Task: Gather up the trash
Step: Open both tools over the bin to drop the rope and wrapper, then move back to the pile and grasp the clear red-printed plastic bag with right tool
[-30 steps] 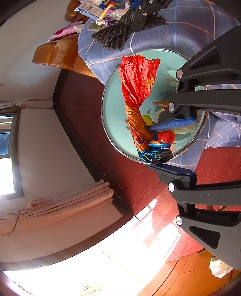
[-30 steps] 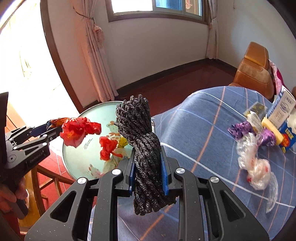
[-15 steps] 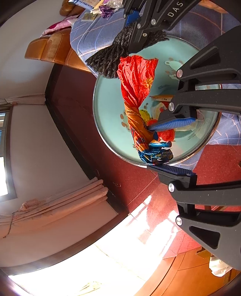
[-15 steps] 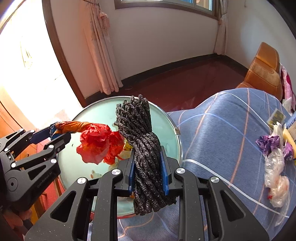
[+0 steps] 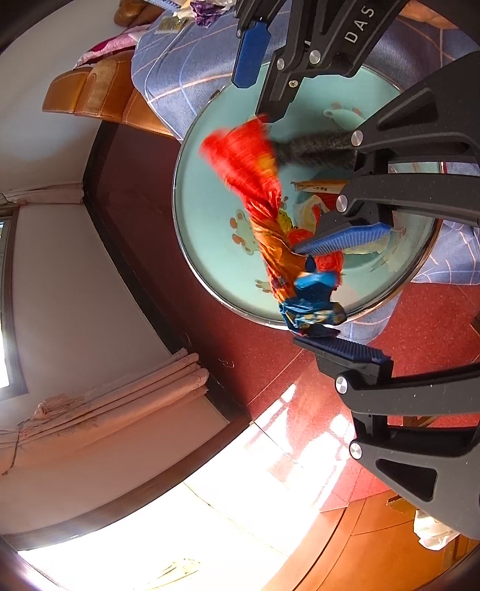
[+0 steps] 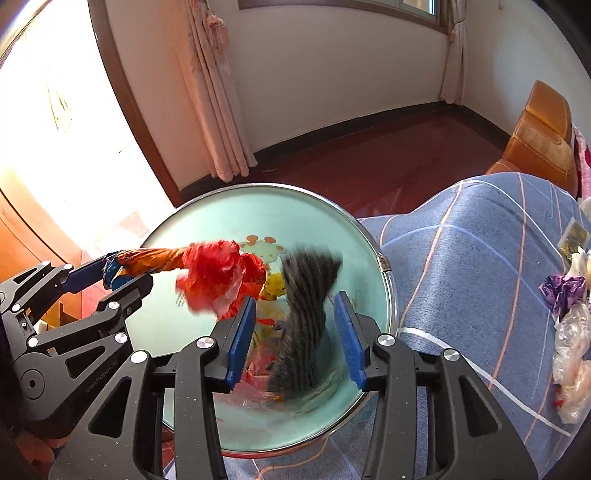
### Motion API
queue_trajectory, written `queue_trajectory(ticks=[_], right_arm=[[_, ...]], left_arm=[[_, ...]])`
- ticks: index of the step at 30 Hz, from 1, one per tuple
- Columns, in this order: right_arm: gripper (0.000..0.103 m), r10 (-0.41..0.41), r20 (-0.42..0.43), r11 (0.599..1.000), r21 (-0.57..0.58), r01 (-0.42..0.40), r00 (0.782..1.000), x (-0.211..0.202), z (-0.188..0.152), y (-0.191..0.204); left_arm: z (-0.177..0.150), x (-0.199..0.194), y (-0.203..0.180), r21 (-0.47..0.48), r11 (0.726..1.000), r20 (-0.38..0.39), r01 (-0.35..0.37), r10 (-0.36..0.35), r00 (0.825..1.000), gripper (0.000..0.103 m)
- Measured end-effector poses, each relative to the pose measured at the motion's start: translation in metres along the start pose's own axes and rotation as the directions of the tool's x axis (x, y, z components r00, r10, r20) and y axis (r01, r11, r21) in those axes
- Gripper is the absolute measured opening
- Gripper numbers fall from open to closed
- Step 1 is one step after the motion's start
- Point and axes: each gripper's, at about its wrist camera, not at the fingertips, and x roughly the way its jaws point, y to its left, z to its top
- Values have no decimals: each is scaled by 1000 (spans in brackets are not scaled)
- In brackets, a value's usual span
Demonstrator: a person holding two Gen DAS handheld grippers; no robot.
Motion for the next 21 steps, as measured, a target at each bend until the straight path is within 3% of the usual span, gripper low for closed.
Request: queue_trajectory(ticks=[5, 12, 17, 21], right_arm=[[51, -2, 17, 1000, 8, 1, 1000, -6, 2, 0], [57, -10, 49, 1000, 18, 9, 999, -24, 3, 0], [62, -41, 71, 999, 38, 38, 997, -40, -5, -10], [62, -70, 67, 995, 71, 65, 995, -50, -17, -25]], left_arm=[[-1, -10, -2, -1, 1000, 18, -1, 1, 1000, 60], [0, -25, 4, -33, 999, 41, -10, 12, 999, 69], [-3, -37, -1, -38, 999, 56, -28, 30, 998, 84], [-7, -46, -14, -16, 1000, 63, -14, 15, 998, 86]])
